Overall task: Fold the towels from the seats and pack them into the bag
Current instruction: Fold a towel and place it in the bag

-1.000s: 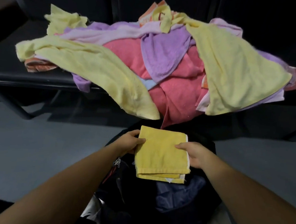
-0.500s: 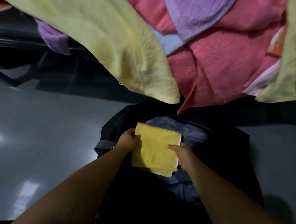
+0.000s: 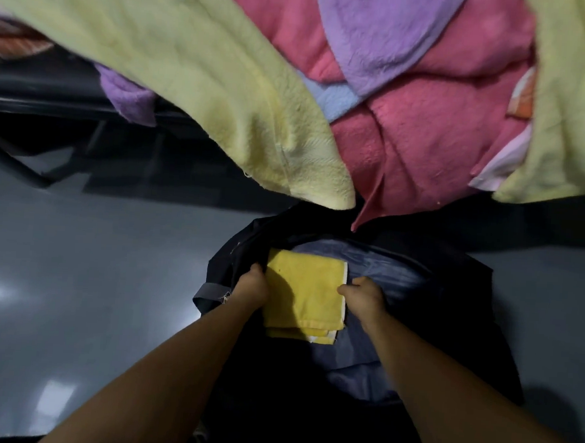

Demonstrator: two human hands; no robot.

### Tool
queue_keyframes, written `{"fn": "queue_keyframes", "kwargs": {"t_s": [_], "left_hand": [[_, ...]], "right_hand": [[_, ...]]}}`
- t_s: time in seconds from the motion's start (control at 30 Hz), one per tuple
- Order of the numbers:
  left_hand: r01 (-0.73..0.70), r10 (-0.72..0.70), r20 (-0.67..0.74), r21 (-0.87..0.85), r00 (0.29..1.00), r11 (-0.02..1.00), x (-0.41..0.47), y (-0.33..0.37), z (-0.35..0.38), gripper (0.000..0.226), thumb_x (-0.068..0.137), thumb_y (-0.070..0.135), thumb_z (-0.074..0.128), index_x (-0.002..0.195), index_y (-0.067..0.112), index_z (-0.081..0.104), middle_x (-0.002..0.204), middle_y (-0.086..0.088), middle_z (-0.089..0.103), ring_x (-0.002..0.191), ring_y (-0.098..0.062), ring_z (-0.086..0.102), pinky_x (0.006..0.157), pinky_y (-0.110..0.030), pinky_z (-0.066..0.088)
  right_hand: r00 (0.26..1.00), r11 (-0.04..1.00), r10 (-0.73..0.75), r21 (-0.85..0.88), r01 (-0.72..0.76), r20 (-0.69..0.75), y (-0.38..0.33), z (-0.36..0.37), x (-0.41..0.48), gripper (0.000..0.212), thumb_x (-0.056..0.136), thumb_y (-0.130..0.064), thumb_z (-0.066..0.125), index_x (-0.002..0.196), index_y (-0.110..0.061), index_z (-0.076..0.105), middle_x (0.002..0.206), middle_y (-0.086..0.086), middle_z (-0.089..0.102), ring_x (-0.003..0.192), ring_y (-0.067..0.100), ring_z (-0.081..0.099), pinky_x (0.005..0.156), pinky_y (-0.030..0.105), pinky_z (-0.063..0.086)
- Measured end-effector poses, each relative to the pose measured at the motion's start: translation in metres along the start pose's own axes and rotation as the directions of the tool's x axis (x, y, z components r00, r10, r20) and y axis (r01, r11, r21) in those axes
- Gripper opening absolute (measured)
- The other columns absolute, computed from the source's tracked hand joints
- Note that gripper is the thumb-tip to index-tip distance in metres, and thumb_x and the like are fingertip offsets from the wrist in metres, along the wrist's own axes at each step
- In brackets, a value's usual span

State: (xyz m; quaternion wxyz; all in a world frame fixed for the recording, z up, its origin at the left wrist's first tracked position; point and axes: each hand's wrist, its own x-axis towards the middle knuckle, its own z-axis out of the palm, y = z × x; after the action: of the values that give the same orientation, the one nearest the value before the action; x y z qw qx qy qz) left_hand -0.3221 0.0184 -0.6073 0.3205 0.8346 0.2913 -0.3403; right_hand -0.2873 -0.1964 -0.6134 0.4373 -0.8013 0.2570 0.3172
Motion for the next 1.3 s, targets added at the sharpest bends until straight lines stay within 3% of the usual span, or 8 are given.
{"fn": "queue_keyframes", "kwargs": {"t_s": [0.07,0.17,0.43,0.67,0.9,1.0,1.1,1.3], "left_hand": [[-0.043,0.040,0.041,0.062,0.998,0.997,-0.019,0.012,-0.014,0.039,0.102,0.014,0.048,0.139,0.001,0.046,0.135,-0.021,0.056,0.123,-0.035,0.055,0.104,-0.043,0.046],[-0.151,0.148,0.066,0.050,0.987,0.987,-0.049,0.036,-0.039,0.023,0.095,0.013,0.060,0.109,-0.003,0.068,0.105,-0.020,0.070,0.089,-0.028,0.066,0.091,-0.044,0.055],[-0.479,0.466,-0.167,-0.046,0.869,0.877,-0.138,0.141,-0.158,0.011,0.094,0.007,0.061,0.089,0.003,0.071,0.080,-0.009,0.073,0.069,-0.018,0.066,0.062,-0.021,0.055],[-0.693,0.634,-0.362,-0.049,0.684,0.719,-0.191,0.220,-0.225,0.011,0.095,0.004,0.058,0.097,0.001,0.068,0.085,-0.012,0.074,0.072,-0.017,0.070,0.076,-0.033,0.058],[-0.654,0.683,-0.479,0.260,0.552,0.711,-0.162,0.268,-0.239,0.038,0.091,0.024,0.069,0.125,0.010,0.062,0.113,-0.009,0.061,0.098,-0.026,0.060,0.084,-0.035,0.050],[-0.595,0.682,-0.453,0.340,0.575,0.728,-0.133,0.270,-0.233,0.050,0.086,0.035,0.075,0.130,0.016,0.059,0.119,-0.015,0.054,0.097,-0.028,0.053,0.080,-0.032,0.041],[-0.590,0.702,-0.482,0.389,0.524,0.707,-0.112,0.263,-0.228,0.032,0.085,0.028,0.078,0.113,0.016,0.067,0.110,-0.010,0.050,0.093,-0.024,0.049,0.076,-0.028,0.034],[-0.712,0.675,-0.607,0.241,0.419,0.659,-0.120,0.259,-0.241,0.015,0.089,0.023,0.074,0.090,0.009,0.067,0.086,-0.006,0.060,0.077,-0.019,0.052,0.060,-0.031,0.035]], "right_hand": [[0.997,0.997,-0.064,-0.052,0.065,0.031,-0.017,-0.017,-0.013,0.021,0.087,-0.005,0.065,0.069,-0.003,0.055,0.067,0.022,0.049,0.071,0.033,0.055,0.065,0.043,0.042],[0.985,0.973,-0.165,-0.152,0.171,0.051,-0.044,-0.042,-0.026,0.040,0.085,-0.006,0.065,0.059,-0.017,0.037,0.056,0.004,0.031,0.054,0.019,0.036,0.057,0.033,0.026],[0.909,0.912,-0.410,0.012,0.410,0.075,-0.154,-0.134,-0.112,0.005,0.092,-0.010,0.063,0.087,-0.009,0.066,0.084,0.014,0.062,0.074,0.024,0.059,0.059,0.026,0.043],[0.780,0.780,-0.626,-0.026,0.626,-0.020,-0.249,-0.205,-0.170,0.011,0.087,0.001,0.059,0.076,0.003,0.062,0.068,0.016,0.052,0.057,0.021,0.051,0.054,0.027,0.042],[0.588,0.639,-0.767,-0.388,0.664,-0.257,-0.301,-0.221,-0.150,0.037,0.087,-0.013,0.068,0.112,0.013,0.061,0.109,0.032,0.063,0.079,0.031,0.054,0.073,0.047,0.049],[0.572,0.588,-0.795,-0.482,0.649,-0.201,-0.308,-0.211,-0.125,0.047,0.087,-0.026,0.071,0.125,-0.003,0.057,0.123,0.018,0.060,0.096,0.026,0.057,0.070,0.035,0.045],[0.575,0.534,-0.809,-0.565,0.629,-0.123,-0.310,-0.195,-0.104,0.061,0.090,-0.030,0.071,0.143,-0.010,0.048,0.140,0.018,0.048,0.123,0.033,0.053,0.097,0.036,0.045],[0.450,0.528,-0.849,-0.477,0.703,-0.276,-0.313,-0.203,-0.101,0.015,0.093,-0.019,0.070,0.104,-0.009,0.073,0.107,0.007,0.070,0.096,0.021,0.063,0.076,0.025,0.039]]}}
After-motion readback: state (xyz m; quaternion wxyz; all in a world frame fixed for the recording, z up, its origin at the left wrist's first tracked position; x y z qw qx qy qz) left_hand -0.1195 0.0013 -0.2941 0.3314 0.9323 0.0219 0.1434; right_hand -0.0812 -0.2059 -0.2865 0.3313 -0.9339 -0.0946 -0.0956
